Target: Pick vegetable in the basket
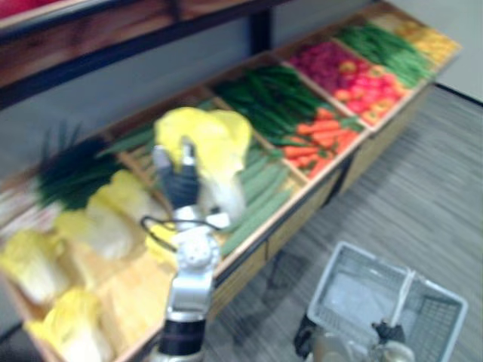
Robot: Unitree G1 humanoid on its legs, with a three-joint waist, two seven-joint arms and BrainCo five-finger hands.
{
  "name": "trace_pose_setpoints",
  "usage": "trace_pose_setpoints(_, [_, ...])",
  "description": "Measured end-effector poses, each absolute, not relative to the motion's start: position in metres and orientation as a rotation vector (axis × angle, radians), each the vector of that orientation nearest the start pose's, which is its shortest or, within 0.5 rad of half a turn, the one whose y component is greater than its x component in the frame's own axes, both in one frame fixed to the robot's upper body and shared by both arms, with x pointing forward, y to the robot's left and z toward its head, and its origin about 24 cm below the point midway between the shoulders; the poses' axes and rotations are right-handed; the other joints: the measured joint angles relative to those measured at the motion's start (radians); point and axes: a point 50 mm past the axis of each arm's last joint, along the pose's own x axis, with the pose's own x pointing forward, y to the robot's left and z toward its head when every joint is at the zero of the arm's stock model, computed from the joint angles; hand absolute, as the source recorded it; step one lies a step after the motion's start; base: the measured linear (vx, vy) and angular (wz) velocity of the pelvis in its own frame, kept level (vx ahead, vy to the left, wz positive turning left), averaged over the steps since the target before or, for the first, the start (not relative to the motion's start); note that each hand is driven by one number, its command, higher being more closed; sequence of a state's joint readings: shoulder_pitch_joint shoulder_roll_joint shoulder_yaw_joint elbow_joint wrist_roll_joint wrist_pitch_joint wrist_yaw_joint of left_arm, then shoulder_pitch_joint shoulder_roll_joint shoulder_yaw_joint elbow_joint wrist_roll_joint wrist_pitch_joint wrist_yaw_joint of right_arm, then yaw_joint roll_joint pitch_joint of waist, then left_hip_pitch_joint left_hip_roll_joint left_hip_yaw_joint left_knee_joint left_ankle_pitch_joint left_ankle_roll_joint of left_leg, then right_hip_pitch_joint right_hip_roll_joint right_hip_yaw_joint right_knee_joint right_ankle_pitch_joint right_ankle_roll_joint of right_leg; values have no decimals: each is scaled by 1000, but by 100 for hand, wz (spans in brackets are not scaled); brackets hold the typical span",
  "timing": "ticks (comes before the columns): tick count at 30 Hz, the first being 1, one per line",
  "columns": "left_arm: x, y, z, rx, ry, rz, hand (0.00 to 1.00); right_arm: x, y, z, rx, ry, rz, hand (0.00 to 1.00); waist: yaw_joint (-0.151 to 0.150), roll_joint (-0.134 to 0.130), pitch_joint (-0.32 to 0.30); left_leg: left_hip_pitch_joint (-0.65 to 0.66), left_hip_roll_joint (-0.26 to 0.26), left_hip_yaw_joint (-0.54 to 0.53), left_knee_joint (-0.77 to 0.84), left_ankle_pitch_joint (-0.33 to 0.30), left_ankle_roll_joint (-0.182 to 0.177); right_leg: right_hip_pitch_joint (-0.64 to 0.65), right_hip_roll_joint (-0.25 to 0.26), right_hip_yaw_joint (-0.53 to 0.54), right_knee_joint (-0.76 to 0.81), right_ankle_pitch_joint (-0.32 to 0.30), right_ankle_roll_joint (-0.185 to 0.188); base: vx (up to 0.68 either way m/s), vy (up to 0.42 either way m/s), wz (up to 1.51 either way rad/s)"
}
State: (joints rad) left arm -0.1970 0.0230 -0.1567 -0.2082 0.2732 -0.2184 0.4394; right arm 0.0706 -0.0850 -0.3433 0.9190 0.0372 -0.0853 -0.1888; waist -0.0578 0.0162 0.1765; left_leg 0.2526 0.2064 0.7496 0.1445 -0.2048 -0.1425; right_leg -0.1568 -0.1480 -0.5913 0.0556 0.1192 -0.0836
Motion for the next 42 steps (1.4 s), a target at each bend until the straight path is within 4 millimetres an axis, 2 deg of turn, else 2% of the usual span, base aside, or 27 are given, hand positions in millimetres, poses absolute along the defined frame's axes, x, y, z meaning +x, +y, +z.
trace_pose_setpoints(1, [264, 107, 152, 119, -646, 174, 100, 118, -243, -137, 11, 886, -575, 100, -1, 7, -5, 10, 2, 24, -5, -4, -1, 0, 14, 0, -13, -3, 4, 54, -72, -155])
trace_pose_setpoints(4, [282, 68, 107, 156, -432, -103, 100, 129, -236, -134, -1, 873, -527, 100, -2, 13, -14, 53, 0, 114, -42, -11, 18, -4, 92, 24, -94, -11, 17, 43, -57, -138])
trace_pose_setpoints(5, [286, 53, 85, 184, -334, -209, 100, 139, -235, -129, -14, 838, -505, 100, -5, 34, -18, 51, 30, 111, -30, -36, 37, -57, 92, 45, 14, -34, 2, 64, -86, -116])
trace_pose_setpoints(6, [285, 46, 66, 226, -253, -276, 100, 148, -233, -124, -10, 805, -495, 100, -19, 8, -14, 48, 23, 107, 40, -46, 25, -106, 62, 90, 128, -73, 12, 100, -121, -138])
trace_pose_setpoints(7, [279, 40, 33, 262, -107, -364, 100, 160, -232, -117, -16, 763, -478, 100, -20, -9, -12, 13, 62, 62, 230, -28, 54, -99, 79, 156, 129, -80, 16, 86, -111, -132])
trace_pose_setpoints(8, [275, 37, 19, 278, -45, -404, 100, 168, -233, -112, -43, 735, -453, 100, -16, -8, -12, -14, 85, 16, 338, -1, 94, -86, 95, 192, 111, -80, 16, 104, -106, -195])
trace_pose_setpoints(9, [264, 35, -4, 309, 49, -478, 100, 187, -226, -102, -110, 679, -365, 100, -10, -11, -5, -82, 92, -112, 517, 19, 118, -72, 119, 284, 75, -78, 18, 94, -27, -228])
trace_pose_setpoints(10, [252, 33, -25, 346, 131, -548, 100, 206, -218, -92, -194, 635, -274, 100, -10, -6, 5, -145, 47, -261, 600, -36, 83, -46, 149, 368, 42, -78, 18, 74, 6, -230])
trace_pose_setpoints(11, [246, 30, -34, 364, 170, -587, 100, 211, -214, -89, -221, 619, -240, 100, -9, 1, 6, -173, 21, -332, 613, -60, 73, -27, 162, 401, 23, -78, 18, 73, 62, -216])
trace_pose_setpoints(12, [233, 27, -51, 394, 238, -649, 100, 216, -204, -85, -252, 588, -182, 100, -7, -5, 11, -213, -16, -436, 587, -95, 52, 10, 185, 453, -13, -77, 20, 51, 40, -176])
trace_pose_setpoints(14, [220, 24, -66, 439, 299, -710, 100, 220, -192, -78, -233, 543, -142, 100, 11, -7, 16, -249, -54, -542, 462, -105, 53, 51, 201, 488, -51, -48, 60, -5, 40, -192])
trace_pose_setpoints(15, [218, 25, -69, 467, 309, -727, 100, 225, -183, -72, -224, 504, -112, 100, 10, -6, 18, -287, -72, -610, 343, -90, 60, 60, 219, 511, -77, -37, 76, -70, 31, -211])
trace_pose_setpoints(16, [220, 18, -66, 478, 288, -742, 100, 233, -180, -59, -222, 433, -97, 100, 14, 92, 17, -358, -18, -699, 167, -7, 76, 47, 300, 564, -54, -86, 122, -58, 48, -181])
trace_pose_setpoints(17, [218, 15, -67, 478, 290, -749, 100, 235, -180, -56, -229, 420, -92, 100, 28, 111, 26, -359, 5, -692, 192, -9, 48, 13, 320, 577, 48, -106, 78, -4, 76, -160])
trace_pose_setpoints(18, [221, 16, -65, 491, 280, -742, 100, 237, -169, -55, -218, 412, -65, 100, 26, 82, 40, -354, -12, -658, 212, -31, 39, -76, 292, 643, 423, -201, -28, 29, 67, -53])
trace_pose_setpoints(19, [219, 14, -65, 501, 276, -761, 100, 233, -166, -58, -206, 424, -65, 100, 4, 51, 32, -352, -57, -682, 207, -29, 42, -29, 235, 688, 402, -300, 61, 104, -3, 4])
trace_pose_setpoints(20, [218, 8, -64, 524, 259, -798, 100, 233, -166, -61, -208, 442, -64, 100, -5, 41, 47, -345, -82, -713, 201, -11, 47, 8, 221, 704, 341, -326, 90, 120, -36, 41])
trace_pose_setpoints(21, [216, 5, -64, 531, 253, -813, 100, 235, -157, -60, -217, 435, -26, 100, 10, 47, 44, -313, -84, -711, 112, 41, 55, 28, 227, 721, 273, -286, 88, 128, -24, 8])
trace_pose_setpoints(23, [216, 6, -66, 546, 259, -802, 100, 237, -132, -57, -218, 414, 68, 100, 11, 38, 42, -260, -89, -693, 8, 83, 52, 49, 229, 748, 214, -254, 90, 120, 50, -33])
trace_pose_setpoints(24, [216, 6, -66, 552, 257, -795, 100, 236, -118, -57, -254, 401, 135, 100, 24, 32, 40, -242, -94, -673, -25, 93, 55, 45, 230, 764, 207, -250, 90, 134, 53, -39])
trace_pose_setpoints(25, [216, 8, -68, 559, 263, -789, 100, 236, -116, -56, -270, 395, 145, 100, 30, 28, 38, -240, -97, -664, -33, 94, 56, 40, 229, 771, 209, -250, 90, 160, 81, -36])
trace_pose_setpoints(30, [220, 12, -67, 588, 259, -731, 100, 239, -101, -34, -272, 288, 243, 100, 35, -43, 37, -232, -134, -618, -43, 76, 83, -8, 201, 796, 286, -288, 100, 114, 93, -25])
trace_pose_setpoints(31, [222, 13, -66, 596, 252, -712, 0, 237, -97, -30, -286, 268, 288, 100, 35, -57, 36, -223, -143, -615, -42, 76, 83, -18, 194, 791, 313, -289, 100, 90, 64, -23])
trace_pose_setpoints(36, [226, 17, -61, 603, 219, -668, 0, 235, -95, -18, -283, 211, 333, 100, 34, -69, 37, -195, -160, -596, -47, 59, 109, -21, 158, 738, 358, -289, 103, 32, 61, -8])
trace_pose_setpoints(39, [232, 28, -59, 628, 200, -618, 0, 232, -85, -10, -232, 185, 408, 100, 35, -88, 36, -197, -168, -594, -81, 59, 119, -30, 129, 666, 324, -284, 112, -30, 54, -6])
trace_pose_setpoints(40, [234, 37, -60, 654, 199, -590, 0, 227, -79, -11, -186, 201, 450, 100, 34, -92, 38, -178, -158, -603, -98, 47, 140, -50, 123, 613, 355, -289, 121, 0, 0, 0])
trace_pose_setpoints(42, [236, 39, -60, 661, 204, -571, 0, 222, -76, -15, -142, 226, 472, 100, 33, -89, 39, -162, -147, -612, -105, 42, 137, -61, 123, 582, 364, -308, 91, 9, -6, 6])
